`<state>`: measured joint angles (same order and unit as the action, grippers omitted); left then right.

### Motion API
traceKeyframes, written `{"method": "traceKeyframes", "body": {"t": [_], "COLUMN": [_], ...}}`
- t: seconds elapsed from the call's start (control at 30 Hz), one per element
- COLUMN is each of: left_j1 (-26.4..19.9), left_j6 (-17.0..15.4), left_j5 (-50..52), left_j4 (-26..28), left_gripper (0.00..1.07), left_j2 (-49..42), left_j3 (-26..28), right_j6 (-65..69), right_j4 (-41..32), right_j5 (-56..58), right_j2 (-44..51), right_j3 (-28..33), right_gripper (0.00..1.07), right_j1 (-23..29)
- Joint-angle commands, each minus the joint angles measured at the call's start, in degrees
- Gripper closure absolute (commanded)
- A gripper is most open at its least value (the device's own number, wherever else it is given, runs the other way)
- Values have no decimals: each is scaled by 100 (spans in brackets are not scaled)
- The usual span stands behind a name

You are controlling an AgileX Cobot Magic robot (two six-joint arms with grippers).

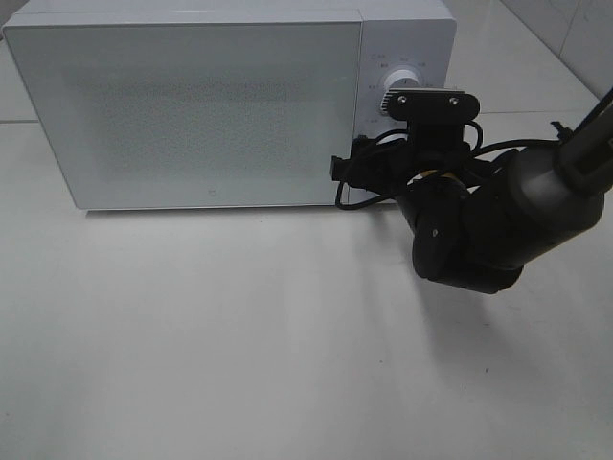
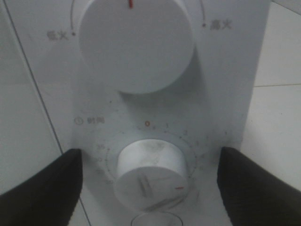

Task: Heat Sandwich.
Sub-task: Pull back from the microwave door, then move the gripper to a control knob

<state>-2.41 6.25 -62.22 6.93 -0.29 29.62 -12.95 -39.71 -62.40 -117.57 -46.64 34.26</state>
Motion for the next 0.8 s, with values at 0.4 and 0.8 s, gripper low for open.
{"method": "traceKeyframes", "body": {"t": [0.4, 0.8], "left_j1": [6, 6], "left_j6": [6, 6], "left_j5": [52, 52], "left_j4": [34, 34], "left_gripper": [9, 9], "left_j2": [-126, -126], "left_j3": [0, 0], "right_j6": [57, 74], "right_j4": [57, 57], "right_j5": [11, -223], "right_j2": [6, 6], "right_j3": [-63, -63], "right_gripper": [88, 89], "right_j1": [-11, -11]}}
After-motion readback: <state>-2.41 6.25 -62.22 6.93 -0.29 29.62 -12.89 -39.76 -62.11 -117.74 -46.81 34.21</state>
